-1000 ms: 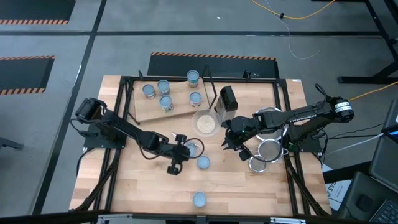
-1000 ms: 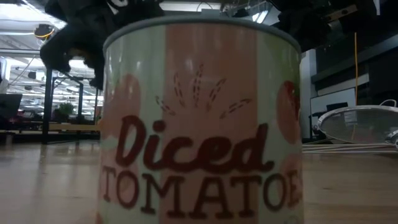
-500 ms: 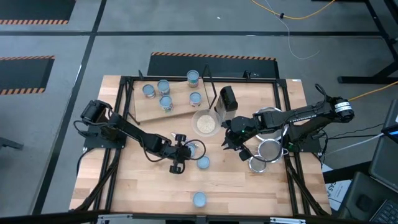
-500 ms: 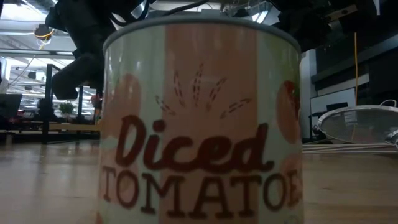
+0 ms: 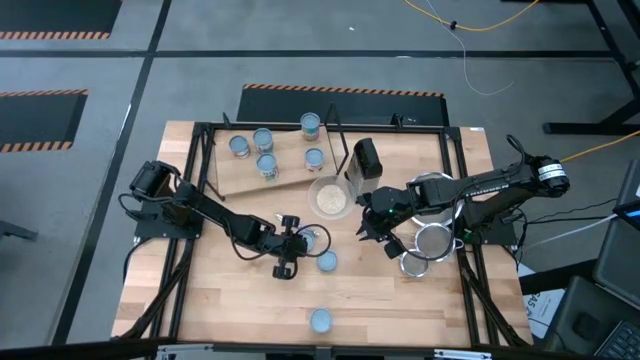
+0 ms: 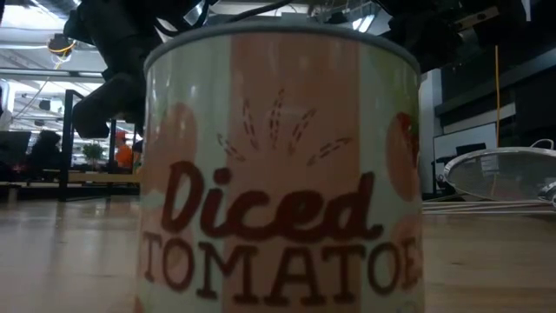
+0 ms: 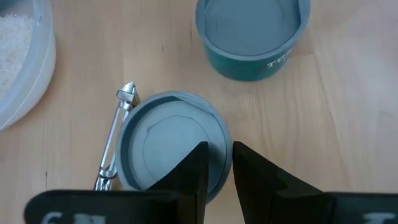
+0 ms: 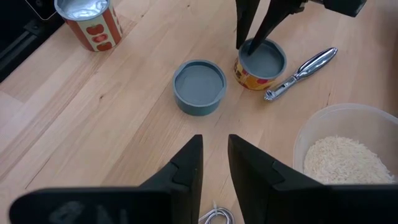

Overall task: Pick and place cans onto a shelf
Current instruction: Put the yellow can on the shelf aligned with the other light green

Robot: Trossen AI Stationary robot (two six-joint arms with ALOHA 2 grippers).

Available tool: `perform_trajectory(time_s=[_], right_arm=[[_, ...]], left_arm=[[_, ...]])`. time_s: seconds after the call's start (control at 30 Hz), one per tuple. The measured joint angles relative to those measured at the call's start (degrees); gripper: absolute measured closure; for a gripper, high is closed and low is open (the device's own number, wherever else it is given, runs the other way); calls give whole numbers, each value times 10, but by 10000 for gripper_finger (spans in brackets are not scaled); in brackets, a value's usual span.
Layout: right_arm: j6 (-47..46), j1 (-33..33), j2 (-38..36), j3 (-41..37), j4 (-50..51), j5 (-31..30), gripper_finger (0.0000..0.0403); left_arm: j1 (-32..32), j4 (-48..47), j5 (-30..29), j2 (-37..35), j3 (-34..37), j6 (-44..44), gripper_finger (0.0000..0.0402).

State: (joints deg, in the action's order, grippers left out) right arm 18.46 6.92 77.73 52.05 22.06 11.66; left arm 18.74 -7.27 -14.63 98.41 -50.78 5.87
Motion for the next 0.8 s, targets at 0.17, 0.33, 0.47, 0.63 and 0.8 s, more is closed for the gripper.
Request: perform_trajectory(time_s=[0.17, 0.33, 0.47, 0.63, 0.8], right_arm=[[0, 0, 0, 0, 0, 0, 322], [0, 0, 0, 0, 0, 0, 322], [0, 0, 0, 0, 0, 0, 322], [0, 0, 0, 0, 0, 0, 322], [0, 0, 0, 0, 0, 0, 322]], left_arm=[[0, 1, 4, 0, 0, 0, 335], [0, 1, 4, 0, 0, 0, 347], [0, 1, 4, 0, 0, 0, 371], [0, 2, 3, 0, 0, 0, 396], [0, 2, 4, 0, 0, 0, 389]])
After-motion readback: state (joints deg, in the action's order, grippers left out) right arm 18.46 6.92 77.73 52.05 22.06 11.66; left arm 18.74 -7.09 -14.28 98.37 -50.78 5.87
